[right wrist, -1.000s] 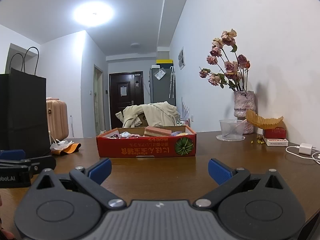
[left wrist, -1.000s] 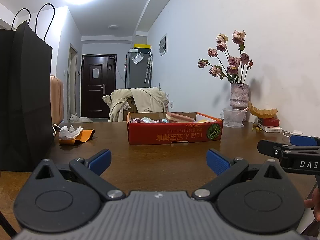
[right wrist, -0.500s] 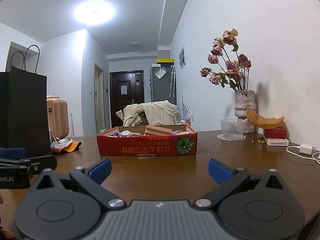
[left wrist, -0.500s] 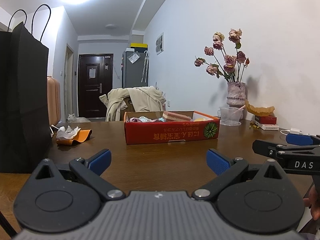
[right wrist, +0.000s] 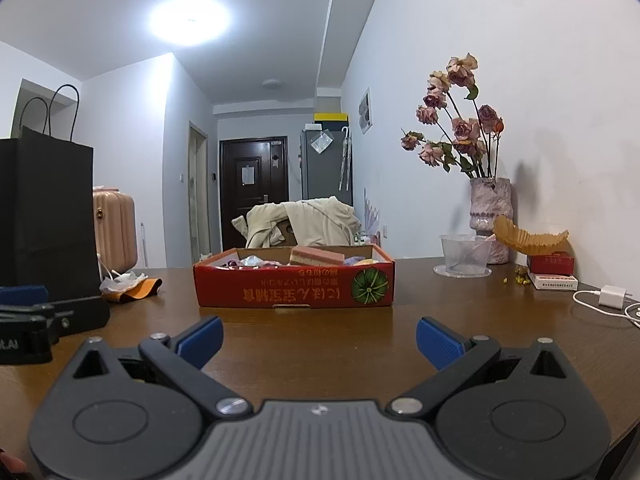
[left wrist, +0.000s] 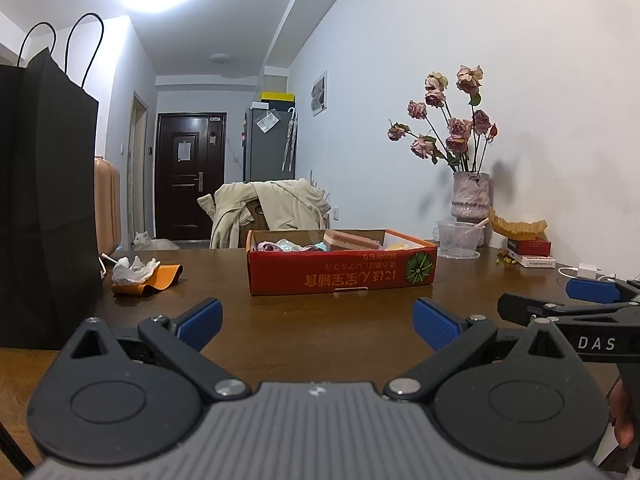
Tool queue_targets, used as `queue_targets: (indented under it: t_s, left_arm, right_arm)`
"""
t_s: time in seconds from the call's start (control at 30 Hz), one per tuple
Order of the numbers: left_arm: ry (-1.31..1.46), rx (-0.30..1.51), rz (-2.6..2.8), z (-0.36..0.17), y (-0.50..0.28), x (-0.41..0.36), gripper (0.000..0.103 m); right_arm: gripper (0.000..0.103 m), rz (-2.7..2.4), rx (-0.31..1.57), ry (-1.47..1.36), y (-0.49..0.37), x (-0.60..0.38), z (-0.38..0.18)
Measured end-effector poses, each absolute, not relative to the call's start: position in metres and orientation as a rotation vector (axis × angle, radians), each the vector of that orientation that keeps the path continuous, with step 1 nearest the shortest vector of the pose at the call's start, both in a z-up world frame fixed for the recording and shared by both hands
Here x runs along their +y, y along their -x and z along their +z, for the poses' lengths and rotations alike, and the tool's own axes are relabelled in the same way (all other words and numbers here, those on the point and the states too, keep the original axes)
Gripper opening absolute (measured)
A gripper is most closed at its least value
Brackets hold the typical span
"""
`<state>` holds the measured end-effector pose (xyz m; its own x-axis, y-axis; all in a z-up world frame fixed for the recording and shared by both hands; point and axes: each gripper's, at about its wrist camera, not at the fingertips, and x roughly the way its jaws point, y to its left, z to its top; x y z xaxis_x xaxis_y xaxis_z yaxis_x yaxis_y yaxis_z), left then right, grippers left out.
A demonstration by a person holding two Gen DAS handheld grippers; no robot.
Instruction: Organize soft objects
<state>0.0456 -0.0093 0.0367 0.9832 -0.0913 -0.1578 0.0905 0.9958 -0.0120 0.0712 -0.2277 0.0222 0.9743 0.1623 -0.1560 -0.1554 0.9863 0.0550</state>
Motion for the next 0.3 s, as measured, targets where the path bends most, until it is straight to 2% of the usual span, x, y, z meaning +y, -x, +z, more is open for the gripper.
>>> queue_targets:
  t_s: [0.3]
  left_arm:
    - [0.010, 0.156, -0.087, 0.0375, -0.0458, -0.0111, 0.103]
  right_arm:
    - [0.103, 0.163, 0.163, -0.042, -0.0732, -0.2285, 0.0217]
